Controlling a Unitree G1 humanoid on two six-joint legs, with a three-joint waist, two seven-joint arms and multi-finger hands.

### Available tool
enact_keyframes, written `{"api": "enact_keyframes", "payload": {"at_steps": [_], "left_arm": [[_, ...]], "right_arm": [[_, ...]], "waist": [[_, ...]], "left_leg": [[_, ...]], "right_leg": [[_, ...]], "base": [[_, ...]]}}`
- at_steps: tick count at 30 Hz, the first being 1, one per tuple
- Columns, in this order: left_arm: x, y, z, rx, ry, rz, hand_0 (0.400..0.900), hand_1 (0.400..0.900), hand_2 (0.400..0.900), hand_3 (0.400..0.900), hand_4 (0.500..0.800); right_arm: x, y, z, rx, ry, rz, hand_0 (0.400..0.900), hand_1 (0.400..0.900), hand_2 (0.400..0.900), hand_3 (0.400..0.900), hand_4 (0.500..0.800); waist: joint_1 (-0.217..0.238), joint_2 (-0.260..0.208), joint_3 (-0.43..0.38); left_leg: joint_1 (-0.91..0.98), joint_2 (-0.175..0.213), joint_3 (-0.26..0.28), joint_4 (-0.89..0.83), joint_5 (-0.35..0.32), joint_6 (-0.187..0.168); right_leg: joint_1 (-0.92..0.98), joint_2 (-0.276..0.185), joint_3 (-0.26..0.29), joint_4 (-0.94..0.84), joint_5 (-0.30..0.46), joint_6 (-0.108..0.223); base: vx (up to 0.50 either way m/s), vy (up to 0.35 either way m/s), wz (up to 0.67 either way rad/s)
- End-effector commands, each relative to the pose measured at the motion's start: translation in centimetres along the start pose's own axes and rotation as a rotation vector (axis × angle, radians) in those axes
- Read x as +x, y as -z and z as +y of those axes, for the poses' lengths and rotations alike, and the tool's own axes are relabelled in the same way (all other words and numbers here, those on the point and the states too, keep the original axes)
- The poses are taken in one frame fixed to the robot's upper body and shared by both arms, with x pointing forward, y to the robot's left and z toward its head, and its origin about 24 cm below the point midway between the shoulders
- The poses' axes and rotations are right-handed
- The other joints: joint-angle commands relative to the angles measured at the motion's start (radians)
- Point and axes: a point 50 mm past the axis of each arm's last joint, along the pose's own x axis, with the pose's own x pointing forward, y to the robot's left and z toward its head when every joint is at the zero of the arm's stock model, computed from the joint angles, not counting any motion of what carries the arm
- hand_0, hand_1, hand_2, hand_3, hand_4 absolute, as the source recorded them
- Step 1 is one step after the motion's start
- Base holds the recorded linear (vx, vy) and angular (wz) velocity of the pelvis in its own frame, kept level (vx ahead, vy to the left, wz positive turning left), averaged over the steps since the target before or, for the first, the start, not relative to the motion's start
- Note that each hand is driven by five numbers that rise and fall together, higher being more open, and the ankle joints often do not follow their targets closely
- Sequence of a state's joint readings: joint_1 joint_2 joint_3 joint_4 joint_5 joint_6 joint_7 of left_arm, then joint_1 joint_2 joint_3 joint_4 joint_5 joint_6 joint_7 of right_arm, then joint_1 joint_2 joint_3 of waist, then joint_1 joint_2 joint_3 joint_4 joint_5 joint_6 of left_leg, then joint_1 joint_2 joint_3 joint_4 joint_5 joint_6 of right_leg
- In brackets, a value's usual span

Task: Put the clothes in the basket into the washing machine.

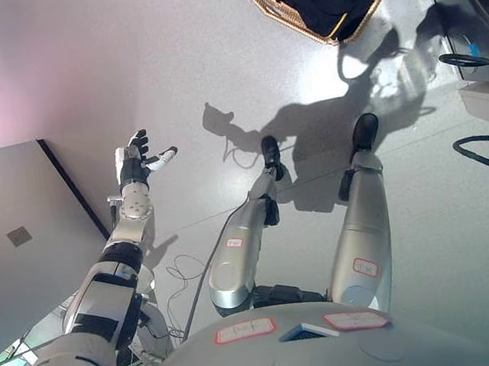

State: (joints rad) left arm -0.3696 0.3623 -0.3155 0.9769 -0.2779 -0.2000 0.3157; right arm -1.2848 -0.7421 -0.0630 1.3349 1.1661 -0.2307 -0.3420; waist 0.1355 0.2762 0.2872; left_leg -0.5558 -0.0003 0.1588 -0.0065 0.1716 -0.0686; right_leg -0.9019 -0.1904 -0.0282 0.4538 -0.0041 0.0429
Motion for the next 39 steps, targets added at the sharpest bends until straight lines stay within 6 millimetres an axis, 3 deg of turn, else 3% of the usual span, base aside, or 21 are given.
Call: {"api": "enact_keyframes", "payload": {"at_steps": [1, 7, 8, 10, 11, 12, 14, 16, 18, 24, 25, 26, 27, 28, 30, 31, 32, 33, 34, 35, 39], "left_arm": [[-0.4, 2.6, 2.4, 0.001, -0.114, 0.101, 0.9, 0.9, 0.9, 0.9, 0.8], [0.5, 0.9, 2.4, -0.014, -0.114, 0.067, 0.9, 0.9, 0.9, 0.9, 0.8], [0.7, 0.6, 2.0, -0.02, -0.106, 0.065, 0.9, 0.9, 0.9, 0.9, 0.8], [0.8, 0.4, 1.8, -0.013, -0.102, 0.067, 0.9, 0.9, 0.9, 0.9, 0.8], [0.9, 0.2, 1.7, -0.017, -0.098, 0.066, 0.9, 0.9, 0.9, 0.9, 0.8], [1.3, -0.4, 1.8, -0.019, -0.104, 0.062, 0.9, 0.9, 0.9, 0.9, 0.8], [1.4, -0.6, 2.1, -0.017, -0.113, 0.062, 0.9, 0.9, 0.9, 0.9, 0.8], [1.8, -1.2, 2.5, -0.017, -0.123, 0.063, 0.9, 0.9, 0.9, 0.9, 0.8], [2.1, -1.7, 3.0, -0.016, -0.135, 0.054, 0.9, 0.9, 0.9, 0.9, 0.8], [2.3, -1.5, 4.3, -0.006, -0.163, 0.081, 0.9, 0.9, 0.9, 0.9, 0.8], [-1.0, -12.1, 5.1, -0.246, -0.059, -0.612, 0.9, 0.9, 0.9, 0.9, 0.8], [-0.6, -5.7, 4.3, -0.174, -0.072, -0.344, 0.9, 0.9, 0.9, 0.9, 0.8], [0.3, -6.7, 3.6, -0.099, -0.082, -0.318, 0.9, 0.9, 0.9, 0.9, 0.8], [0.0, -8.4, 3.5, -0.162, -0.061, -0.379, 0.9, 0.9, 0.9, 0.9, 0.8], [-0.3, -9.0, 2.8, -0.201, -0.035, -0.402, 0.9, 0.9, 0.9, 0.9, 0.8], [-5.1, 10.5, 3.8, -0.049, -0.126, 0.401, 0.9, 0.9, 0.9, 0.9, 0.8], [-6.4, 11.5, 3.9, -0.043, -0.084, 0.374, 0.9, 0.9, 0.9, 0.9, 0.8], [-4.3, 4.5, 3.3, -0.156, -0.022, -0.03, 0.9, 0.9, 0.9, 0.9, 0.8], [-7.0, 12.5, 3.7, -0.005, -0.072, 0.407, 0.9, 0.9, 0.9, 0.9, 0.8], [-6.8, 12.1, 3.5, -0.019, -0.076, 0.378, 0.9, 0.9, 0.9, 0.9, 0.8], [-8.6, 14.6, 2.4, 0.062, -0.047, 0.512, 0.9, 0.9, 0.9, 0.9, 0.8]], "right_arm": [[0.1, -1.5, 0.2, -0.194, -0.095, -0.111, 0.9, 0.9, 0.9, 0.9, 0.8], [-0.3, 3.4, -2.5, -0.584, -0.137, 0.019, 0.9, 0.9, 0.9, 0.9, 0.8], [-0.7, 5.7, -5.0, -0.677, -0.118, 0.091, 0.9, 0.9, 0.9, 0.9, 0.8], [-0.9, 6.6, -6.0, -0.719, -0.112, 0.125, 0.9, 0.9, 0.9, 0.9, 0.8], [-1.4, 7.9, -7.2, -0.749, -0.118, 0.17, 0.9, 0.9, 0.9, 0.9, 0.8], [-2.0, 9.5, -9.8, -0.803, -0.091, 0.237, 0.9, 0.9, 0.9, 0.9, 0.8], [-2.7, 10.8, -11.2, -0.817, -0.078, 0.284, 0.9, 0.9, 0.9, 0.9, 0.8], [-4.5, 13.3, -15.4, -0.87, -0.027, 0.411, 0.9, 0.9, 0.9, 0.9, 0.8], [-4.9, 13.6, -16.2, -0.89, -0.016, 0.433, 0.9, 0.9, 0.9, 0.9, 0.8], [-9.5, 16.8, -23.3, -0.996, 0.048, 0.635, 0.9, 0.9, 0.9, 0.9, 0.8], [-10.7, 16.6, -25.8, -0.965, 0.093, 0.635, 0.9, 0.9, 0.9, 0.9, 0.8], [-10.8, 16.3, -26.5, -0.928, 0.123, 0.639, 0.9, 0.9, 0.9, 0.9, 0.8], [-11.7, 16.6, -27.4, -0.916, 0.135, 0.656, 0.9, 0.9, 0.9, 0.9, 0.8], [-13.3, 17.1, -29.1, -0.915, 0.145, 0.709, 0.9, 0.9, 0.9, 0.9, 0.8], [-14.8, 17.1, -31.0, -0.948, 0.169, 0.767, 0.9, 0.9, 0.9, 0.9, 0.8], [-15.2, 16.3, -32.4, -0.949, 0.232, 0.787, 0.9, 0.9, 0.9, 0.9, 0.8], [-16.0, 16.4, -33.1, -0.972, 0.251, 0.804, 0.9, 0.9, 0.9, 0.9, 0.8], [-17.2, 15.9, -34.7, -1.026, 0.272, 0.809, 0.9, 0.9, 0.9, 0.9, 0.8], [-17.9, 15.7, -35.5, -1.061, 0.249, 0.837, 0.9, 0.9, 0.9, 0.9, 0.8], [-18.8, 16.2, -35.6, -1.057, 0.238, 0.841, 0.9, 0.9, 0.9, 0.9, 0.8], [-20.8, 15.6, -37.7, -1.111, 0.251, 0.892, 0.9, 0.9, 0.9, 0.9, 0.8]], "waist": [[-0.03, -0.001, -0.141], [-0.066, -0.036, -0.128], [-0.083, -0.051, -0.126], [-0.089, -0.059, -0.125], [-0.097, -0.067, -0.123], [-0.113, -0.084, -0.116], [-0.119, -0.092, -0.11], [-0.13, -0.115, -0.092], [-0.134, -0.126, -0.083], [-0.156, -0.175, -0.055], [-0.127, -0.172, -0.052], [-0.109, -0.171, -0.052], [-0.121, -0.183, -0.045], [-0.127, -0.19, -0.043], [-0.14, -0.204, -0.05], [-0.127, -0.206, -0.053], [-0.115, -0.213, -0.053], [-0.106, -0.223, -0.056], [-0.117, -0.239, -0.07], [-0.122, -0.245, -0.079], [-0.15, -0.279, -0.125]], "left_leg": [[-0.008, 0.042, -0.055, -0.044, 0.04, -0.082], [0.012, 0.046, -0.043, -0.014, 0.018, -0.072], [0.023, 0.045, -0.043, -0.003, 0.006, -0.067], [0.029, 0.045, -0.044, 0.003, 0.0, -0.065], [0.032, 0.044, -0.044, 0.012, -0.007, -0.062], [0.042, 0.046, -0.043, 0.027, -0.021, -0.056], [0.047, 0.047, -0.043, 0.037, -0.028, -0.054], [0.044, 0.047, -0.044, 0.077, -0.048, -0.043], [0.036, 0.047, -0.045, 0.096, -0.055, -0.041], [-0.021, 0.055, -0.047, 0.158, -0.069, -0.029], [-0.036, 0.045, -0.066, 0.167, -0.07, -0.029], [-0.04, 0.043, -0.076, 0.168, -0.065, -0.027], [-0.037, 0.048, -0.072, 0.169, -0.066, -0.028], [-0.032, 0.047, -0.07, 0.172, -0.068, -0.027], [-0.014, 0.052, -0.073, 0.171, -0.072, -0.026], [-0.008, 0.052, -0.077, 0.173, -0.07, -0.019], [0.01, 0.051, -0.081, 0.166, -0.071, -0.019], [0.031, 0.051, -0.09, 0.155, -0.067, -0.02], [0.058, 0.052, -0.084, 0.147, -0.069, -0.019], [0.076, 0.053, -0.087, 0.136, -0.067, -0.018], [0.178, 0.057, -0.084, 0.099, -0.071, -0.02]], "right_leg": [[0.134, 0.041, -0.014, -0.141, -0.021, 0.071], [0.163, 0.049, -0.01, -0.152, -0.003, 0.063], [0.185, 0.054, -0.01, -0.162, 0.004, 0.06], [0.198, 0.055, -0.012, -0.169, 0.008, 0.059], [0.208, 0.055, -0.013, -0.176, 0.013, 0.058], [0.228, 0.058, -0.017, -0.188, 0.022, 0.058], [0.238, 0.059, -0.019, -0.194, 0.025, 0.058], [0.246, 0.058, -0.021, -0.196, 0.036, 0.057], [0.245, 0.057, -0.022, -0.194, 0.037, 0.055], [0.212, 0.061, -0.026, -0.173, 0.054, 0.049], [0.207, 0.049, -0.039, -0.165, 0.051, 0.048], [0.209, 0.048, -0.049, -0.167, 0.054, 0.046], [0.212, 0.052, -0.052, -0.162, 0.052, 0.049], [0.216, 0.055, -0.055, -0.16, 0.053, 0.05], [0.242, 0.059, -0.057, -0.172, 0.053, 0.051], [0.26, 0.058, -0.062, -0.181, 0.058, 0.05], [0.283, 0.06, -0.065, -0.192, 0.059, 0.053], [0.312, 0.061, -0.071, -0.208, 0.063, 0.055], [0.346, 0.069, -0.071, -0.227, 0.064, 0.057], [0.362, 0.069, -0.072, -0.241, 0.068, 0.058], [0.475, 0.083, -0.076, -0.298, 0.072, 0.066]], "base": [[-0.01, 0.029, -0.1], [-0.03, 0.009, -0.11], [-0.02, -0.008, -0.06], [-0.02, 0.005, -0.05], [-0.04, 0.01, -0.13], [-0.03, 0.005, -0.11], [-0.05, 0.016, -0.11], [-0.11, 0.013, -0.12], [-0.09, -0.007, -0.04], [-0.09, -0.003, -0.01], [-0.09, -0.044, 0.38], [-0.08, -0.072, 0.38], [-0.05, -0.042, 0.09], [-0.01, -0.011, -0.14], [0.03, 0.007, -0.11], [0.01, -0.029, 0.08], [-0.01, -0.042, 0.15], [0.04, -0.032, -0.02], [0.06, -0.016, -0.11], [0.09, -0.004, -0.17], [0.09, -0.002, -0.14]]}}
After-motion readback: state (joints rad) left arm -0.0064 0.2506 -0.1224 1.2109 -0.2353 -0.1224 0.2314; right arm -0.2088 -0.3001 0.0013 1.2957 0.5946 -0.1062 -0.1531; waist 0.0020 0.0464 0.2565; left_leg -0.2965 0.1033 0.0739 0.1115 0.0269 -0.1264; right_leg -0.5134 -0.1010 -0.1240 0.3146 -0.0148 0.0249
